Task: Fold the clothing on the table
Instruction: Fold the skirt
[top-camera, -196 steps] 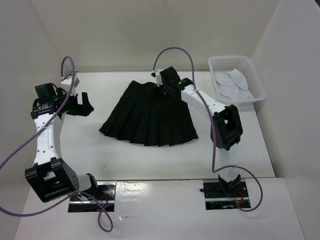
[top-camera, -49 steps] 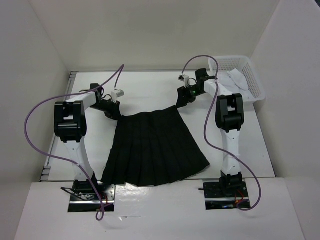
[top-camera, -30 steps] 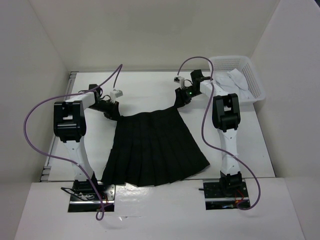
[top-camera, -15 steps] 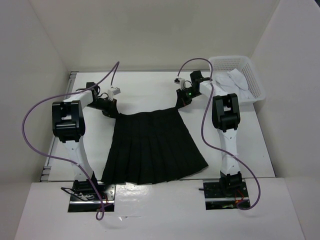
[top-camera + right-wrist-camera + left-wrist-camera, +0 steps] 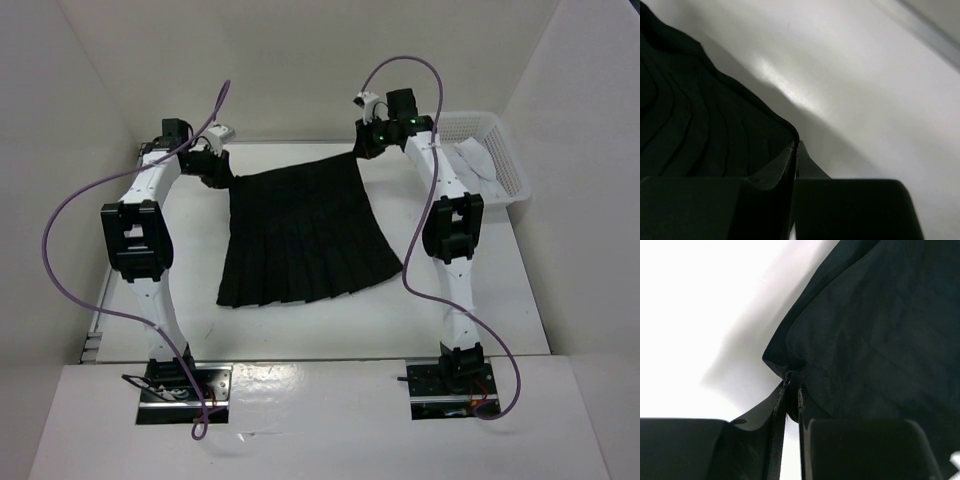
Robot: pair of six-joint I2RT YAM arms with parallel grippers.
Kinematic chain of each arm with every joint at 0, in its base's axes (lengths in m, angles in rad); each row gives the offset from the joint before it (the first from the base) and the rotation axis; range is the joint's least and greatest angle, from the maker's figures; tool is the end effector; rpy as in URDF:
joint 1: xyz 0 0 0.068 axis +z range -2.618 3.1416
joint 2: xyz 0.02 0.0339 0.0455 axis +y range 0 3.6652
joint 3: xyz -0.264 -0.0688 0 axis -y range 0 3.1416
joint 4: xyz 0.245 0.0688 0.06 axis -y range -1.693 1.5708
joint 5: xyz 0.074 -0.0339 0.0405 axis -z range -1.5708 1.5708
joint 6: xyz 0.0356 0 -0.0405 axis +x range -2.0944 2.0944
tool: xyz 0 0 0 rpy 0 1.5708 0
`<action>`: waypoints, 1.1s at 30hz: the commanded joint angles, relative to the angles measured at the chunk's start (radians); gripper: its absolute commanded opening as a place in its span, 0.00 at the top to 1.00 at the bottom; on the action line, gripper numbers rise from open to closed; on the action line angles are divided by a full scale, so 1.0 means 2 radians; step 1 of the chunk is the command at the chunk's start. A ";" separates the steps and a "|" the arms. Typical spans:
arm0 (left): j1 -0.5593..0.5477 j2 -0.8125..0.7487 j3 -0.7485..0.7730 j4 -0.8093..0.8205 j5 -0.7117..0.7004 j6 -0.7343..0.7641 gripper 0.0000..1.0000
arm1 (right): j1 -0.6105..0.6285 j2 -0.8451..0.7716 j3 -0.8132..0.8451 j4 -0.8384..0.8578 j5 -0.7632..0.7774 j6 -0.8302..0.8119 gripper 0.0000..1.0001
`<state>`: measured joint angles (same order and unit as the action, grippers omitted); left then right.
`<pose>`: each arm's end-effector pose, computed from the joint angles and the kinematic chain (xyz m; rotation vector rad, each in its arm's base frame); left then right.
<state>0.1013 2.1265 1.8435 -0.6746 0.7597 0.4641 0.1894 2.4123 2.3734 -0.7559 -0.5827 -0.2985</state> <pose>0.4688 0.0230 0.2453 0.6930 2.1849 -0.6710 0.5234 0.1203 0.2658 -0.8176 2.1337 0.6286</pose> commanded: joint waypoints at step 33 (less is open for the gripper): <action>-0.006 -0.316 -0.271 -0.046 -0.039 0.102 0.83 | 0.003 -0.241 -0.259 0.050 0.120 -0.022 1.00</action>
<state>0.0807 1.5742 1.3571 -0.7120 0.7544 0.5953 0.2073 2.0037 1.9110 -0.7017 -0.4255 -0.2932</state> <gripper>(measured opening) 0.183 0.004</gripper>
